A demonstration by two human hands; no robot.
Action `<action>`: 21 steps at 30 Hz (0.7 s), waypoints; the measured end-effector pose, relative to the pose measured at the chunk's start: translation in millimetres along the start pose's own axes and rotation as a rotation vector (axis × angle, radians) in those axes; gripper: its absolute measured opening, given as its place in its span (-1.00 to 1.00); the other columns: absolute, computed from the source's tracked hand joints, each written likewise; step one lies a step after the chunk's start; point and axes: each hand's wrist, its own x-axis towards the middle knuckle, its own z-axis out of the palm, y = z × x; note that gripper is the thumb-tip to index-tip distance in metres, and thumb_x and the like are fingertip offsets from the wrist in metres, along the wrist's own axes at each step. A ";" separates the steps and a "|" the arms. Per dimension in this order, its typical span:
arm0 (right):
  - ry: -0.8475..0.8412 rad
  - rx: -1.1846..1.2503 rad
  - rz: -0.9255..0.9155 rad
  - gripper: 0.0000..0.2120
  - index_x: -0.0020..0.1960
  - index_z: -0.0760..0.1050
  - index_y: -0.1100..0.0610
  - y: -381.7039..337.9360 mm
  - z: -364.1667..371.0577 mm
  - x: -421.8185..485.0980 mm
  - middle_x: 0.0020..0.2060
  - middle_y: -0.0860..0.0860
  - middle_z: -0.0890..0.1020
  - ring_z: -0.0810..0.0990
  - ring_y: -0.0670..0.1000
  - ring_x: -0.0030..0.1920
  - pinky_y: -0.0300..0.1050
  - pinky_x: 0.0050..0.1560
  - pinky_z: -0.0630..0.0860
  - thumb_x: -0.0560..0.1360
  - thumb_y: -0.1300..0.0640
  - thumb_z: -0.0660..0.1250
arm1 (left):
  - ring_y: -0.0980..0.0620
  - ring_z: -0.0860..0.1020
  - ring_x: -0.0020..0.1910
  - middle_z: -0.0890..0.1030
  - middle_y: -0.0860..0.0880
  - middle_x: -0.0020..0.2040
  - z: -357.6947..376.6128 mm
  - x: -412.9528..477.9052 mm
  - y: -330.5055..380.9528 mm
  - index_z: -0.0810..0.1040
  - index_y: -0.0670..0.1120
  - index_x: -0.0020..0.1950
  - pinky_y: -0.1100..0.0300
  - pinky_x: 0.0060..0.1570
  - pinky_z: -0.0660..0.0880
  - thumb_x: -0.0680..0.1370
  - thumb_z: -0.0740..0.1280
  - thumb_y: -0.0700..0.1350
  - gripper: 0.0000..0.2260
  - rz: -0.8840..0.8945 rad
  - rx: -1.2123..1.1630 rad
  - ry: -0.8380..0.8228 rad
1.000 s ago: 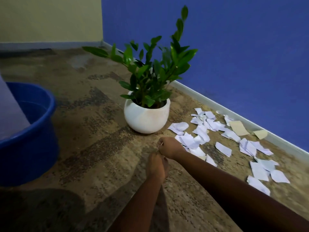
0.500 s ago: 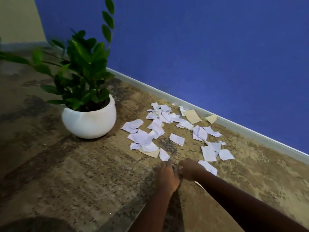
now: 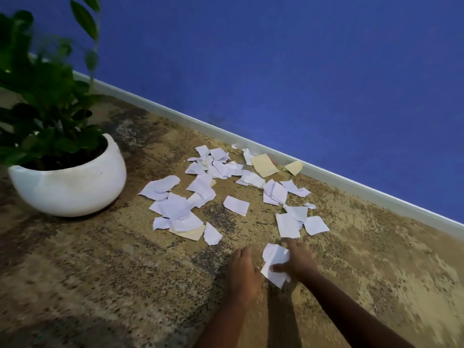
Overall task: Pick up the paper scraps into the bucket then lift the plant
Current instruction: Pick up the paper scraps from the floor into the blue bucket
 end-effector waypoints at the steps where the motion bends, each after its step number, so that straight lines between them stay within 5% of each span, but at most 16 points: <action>1: -0.013 0.068 0.005 -0.26 0.39 0.27 0.14 -0.8 1.0 -1.0 0.33 0.13 0.44 0.42 0.12 0.31 -0.11 0.18 0.42 0.32 0.08 0.53 | 0.00 0.30 0.45 0.32 -0.01 0.48 0.1 0.6 0.7 0.23 -0.05 0.50 0.14 0.40 0.32 0.58 0.24 -0.20 -0.51 -0.007 -0.029 -0.007; 5: -0.076 0.212 -0.037 -0.46 0.34 0.35 0.20 -11.4 3.2 -9.9 0.30 0.15 0.49 0.48 0.12 0.26 -0.16 0.01 0.42 0.42 0.19 0.44 | -0.04 0.33 0.44 0.34 -0.08 0.47 -6.5 -1.5 1.4 0.20 -0.07 0.51 0.11 0.38 0.37 0.54 0.28 -0.24 -0.44 -0.076 -0.187 -0.034; 8: -0.123 0.333 -0.130 -0.57 0.32 0.42 0.22 -29.9 5.0 -19.6 0.28 0.14 0.52 0.50 0.12 0.23 -0.13 0.08 0.44 0.49 0.16 0.37 | -0.07 0.38 0.41 0.36 -0.11 0.46 -18.6 -4.3 -2.1 0.18 -0.11 0.51 0.08 0.35 0.40 0.53 0.33 -0.23 -0.41 -0.104 -0.306 -0.052; 11: -0.182 0.386 -0.286 -0.70 0.23 0.48 0.22 -54.4 7.1 -30.6 0.05 0.02 0.54 0.51 -0.08 -0.03 -0.38 -0.15 0.41 0.53 0.12 0.30 | -0.08 0.40 0.39 0.40 -0.13 0.43 -32.9 -9.3 -11.3 0.20 -0.14 0.49 0.12 0.32 0.39 0.52 0.35 -0.24 -0.42 -0.141 -0.361 0.006; 13: -0.222 0.416 -0.351 -0.80 0.11 0.52 0.18 -71.6 10.2 -35.4 -0.05 0.08 0.53 0.48 -0.11 -0.14 -0.35 -0.20 0.38 0.56 0.11 0.25 | -0.08 0.42 0.36 0.44 -0.14 0.40 -43.3 -14.1 -20.3 0.26 -0.17 0.45 0.18 0.25 0.41 0.51 0.37 -0.23 -0.45 -0.186 -0.402 0.071; 18: -0.253 0.396 -0.429 -0.85 -0.07 0.49 0.15 -106.8 29.3 -33.1 -0.11 0.10 0.55 0.51 0.05 -0.04 -0.15 -0.04 0.37 0.58 0.09 0.22 | -0.15 0.50 0.27 0.52 -0.20 0.31 -79.6 -23.6 -43.6 0.38 -0.24 0.39 0.07 0.23 0.47 0.51 0.38 -0.21 -0.53 -0.268 -0.446 0.225; 21: -0.092 0.311 -0.442 -0.79 0.11 0.55 0.18 -128.6 42.3 -24.1 0.11 0.14 0.60 0.53 0.07 0.12 -0.17 0.02 0.40 0.55 0.11 0.26 | -0.17 0.51 0.25 0.53 -0.24 0.29 -105.8 -24.3 -63.7 0.41 -0.27 0.36 0.04 0.21 0.47 0.50 0.38 -0.23 -0.56 -0.316 -0.458 0.360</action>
